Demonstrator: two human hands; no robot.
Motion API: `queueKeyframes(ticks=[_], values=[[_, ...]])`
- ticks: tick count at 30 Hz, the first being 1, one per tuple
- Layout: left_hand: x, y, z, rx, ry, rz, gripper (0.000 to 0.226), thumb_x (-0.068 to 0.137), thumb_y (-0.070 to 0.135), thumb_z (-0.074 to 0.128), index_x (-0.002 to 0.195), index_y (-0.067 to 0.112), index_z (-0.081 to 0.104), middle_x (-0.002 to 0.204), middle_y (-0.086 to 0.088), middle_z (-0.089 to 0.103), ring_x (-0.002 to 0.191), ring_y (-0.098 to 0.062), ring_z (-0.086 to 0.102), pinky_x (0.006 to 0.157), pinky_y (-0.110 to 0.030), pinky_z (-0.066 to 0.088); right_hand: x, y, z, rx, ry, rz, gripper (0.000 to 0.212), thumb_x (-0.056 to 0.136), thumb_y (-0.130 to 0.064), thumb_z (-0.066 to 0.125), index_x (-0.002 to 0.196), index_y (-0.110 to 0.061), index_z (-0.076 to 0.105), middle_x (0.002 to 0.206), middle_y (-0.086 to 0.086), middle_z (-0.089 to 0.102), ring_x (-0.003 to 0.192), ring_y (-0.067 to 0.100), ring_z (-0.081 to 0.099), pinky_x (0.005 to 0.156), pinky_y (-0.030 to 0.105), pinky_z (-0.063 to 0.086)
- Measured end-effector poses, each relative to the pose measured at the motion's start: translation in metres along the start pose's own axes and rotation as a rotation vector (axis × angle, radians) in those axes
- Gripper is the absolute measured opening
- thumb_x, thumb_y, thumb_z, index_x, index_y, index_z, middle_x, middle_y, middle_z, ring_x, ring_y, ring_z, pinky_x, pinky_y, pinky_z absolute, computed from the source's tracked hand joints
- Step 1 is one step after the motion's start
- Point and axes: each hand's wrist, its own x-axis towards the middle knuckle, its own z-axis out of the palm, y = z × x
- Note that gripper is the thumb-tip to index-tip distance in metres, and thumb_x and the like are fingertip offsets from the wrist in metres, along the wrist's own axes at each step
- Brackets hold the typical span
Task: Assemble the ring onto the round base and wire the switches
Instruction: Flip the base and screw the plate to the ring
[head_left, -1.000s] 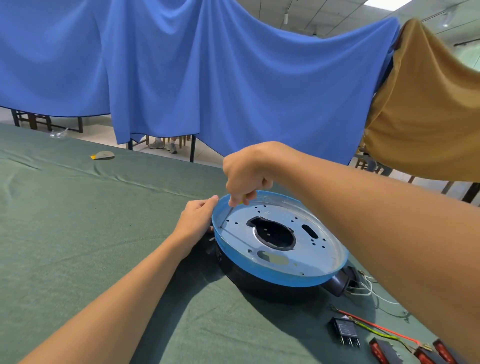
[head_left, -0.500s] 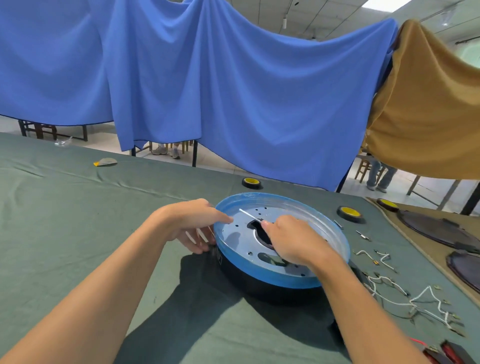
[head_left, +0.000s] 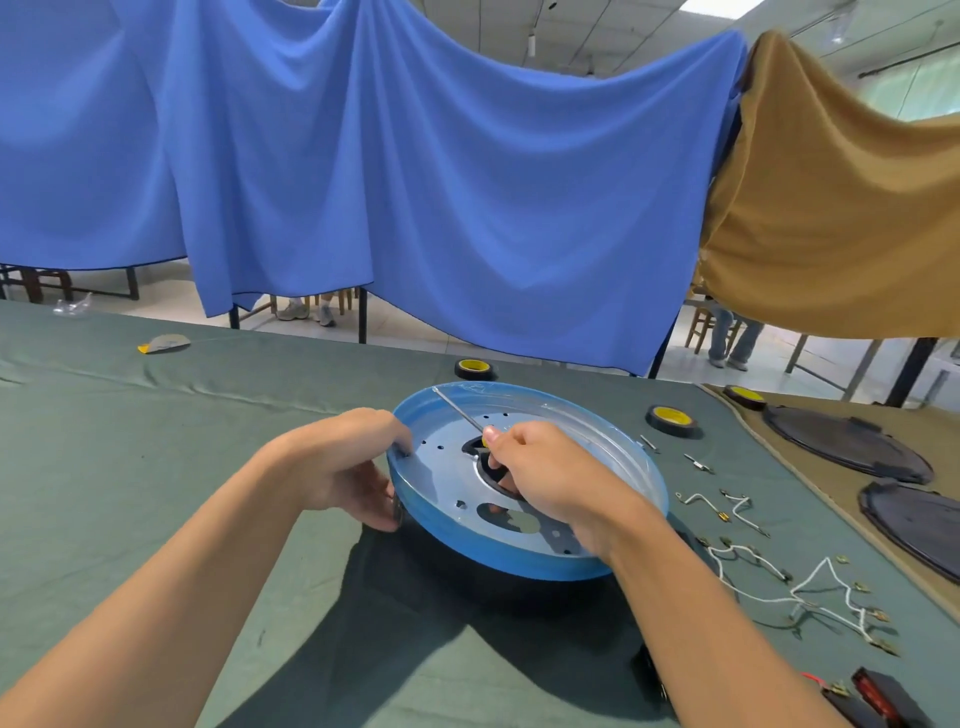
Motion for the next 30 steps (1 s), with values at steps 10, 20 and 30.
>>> queueKeyframes(ticks=[10, 20, 30], values=[[-0.003, 0.002, 0.015, -0.336, 0.163, -0.06, 0.014, 0.086, 0.005, 0.056, 0.096, 0.012, 0.049, 0.094, -0.016, 0.052, 0.073, -0.032, 0.057, 0.054, -0.035, 0.051, -0.002, 0.001, -0.007, -0.039, 0.047, -0.059, 0.039, 0.102, -0.044, 0.037, 0.091, -0.015, 0.061, 0.088, 0.0, 0.07, 0.081, 0.013, 0.059, 0.072, 0.029, 0.043], [-0.012, 0.022, 0.014, -0.339, 0.328, 0.197, 0.013, 0.091, -0.003, 0.05, 0.103, 0.002, 0.049, 0.101, -0.022, 0.059, 0.072, -0.034, 0.058, 0.06, -0.041, 0.05, -0.006, 0.023, -0.061, 0.225, 0.306, -0.126, 0.036, 0.101, -0.039, 0.043, 0.088, -0.012, 0.062, 0.073, -0.002, 0.074, 0.08, 0.015, 0.07, 0.084, 0.044, 0.055], [-0.046, 0.052, 0.039, -0.169, 0.676, 0.841, 0.038, 0.089, 0.004, 0.056, 0.08, 0.028, 0.029, 0.082, -0.002, 0.047, 0.066, -0.016, 0.045, 0.049, -0.016, 0.038, -0.019, 0.027, -0.095, 0.483, 0.426, -0.114, 0.033, 0.101, -0.032, 0.048, 0.083, -0.007, 0.06, 0.066, 0.002, 0.071, 0.066, 0.016, 0.069, 0.067, 0.031, 0.05]])
